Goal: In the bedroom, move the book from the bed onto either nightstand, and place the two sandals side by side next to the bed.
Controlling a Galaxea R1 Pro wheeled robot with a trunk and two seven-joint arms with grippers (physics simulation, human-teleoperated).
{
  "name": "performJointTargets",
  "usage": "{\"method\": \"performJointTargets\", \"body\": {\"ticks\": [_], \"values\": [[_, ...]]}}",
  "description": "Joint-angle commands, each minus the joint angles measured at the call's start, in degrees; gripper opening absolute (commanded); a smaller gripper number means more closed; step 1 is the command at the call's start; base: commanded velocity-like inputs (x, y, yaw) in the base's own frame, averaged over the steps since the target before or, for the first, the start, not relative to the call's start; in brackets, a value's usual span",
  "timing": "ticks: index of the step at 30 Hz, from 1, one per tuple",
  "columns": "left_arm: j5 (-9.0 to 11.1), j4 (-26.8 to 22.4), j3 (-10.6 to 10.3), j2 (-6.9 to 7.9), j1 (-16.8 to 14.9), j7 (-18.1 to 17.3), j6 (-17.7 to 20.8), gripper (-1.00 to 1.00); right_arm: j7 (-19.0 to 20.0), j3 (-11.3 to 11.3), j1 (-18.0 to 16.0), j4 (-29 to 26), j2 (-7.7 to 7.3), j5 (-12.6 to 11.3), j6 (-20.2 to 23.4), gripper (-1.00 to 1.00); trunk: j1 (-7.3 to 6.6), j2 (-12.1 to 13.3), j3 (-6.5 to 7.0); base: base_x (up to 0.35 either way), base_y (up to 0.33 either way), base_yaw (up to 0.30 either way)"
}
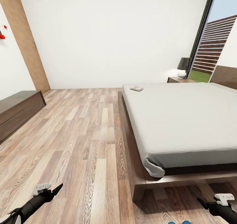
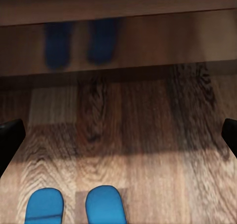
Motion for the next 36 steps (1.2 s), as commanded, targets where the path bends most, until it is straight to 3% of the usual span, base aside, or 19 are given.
{"method": "performJointTargets", "body": {"ticks": [1, 9, 36], "values": [[-0.5, -0.1, 0.4, -0.05, -0.1, -0.4, 0.1, 1.0, 0.2, 0.5, 0.0, 0.1, -0.03, -0.5, -0.2, 1.0, -0.04, 0.0, 0.17, 0.0, 0.0, 0.0], [-0.5, -0.1, 0.4, -0.05, -0.1, -0.4, 0.1, 1.0, 0.1, 0.5, 0.0, 0.1, -0.03, -0.5, -0.2, 1.0, -0.24, 0.1, 1.94, 0.0, 0.0, 0.0], [-0.5, -0.1, 0.4, -0.05, -0.1, -0.4, 0.1, 1.0, 0.1, 0.5, 0.0, 0.1, 0.14, -0.6, -0.2, 1.0, -6.17, 10.9, 6.79, 0.0, 0.0, 0.0]]}}
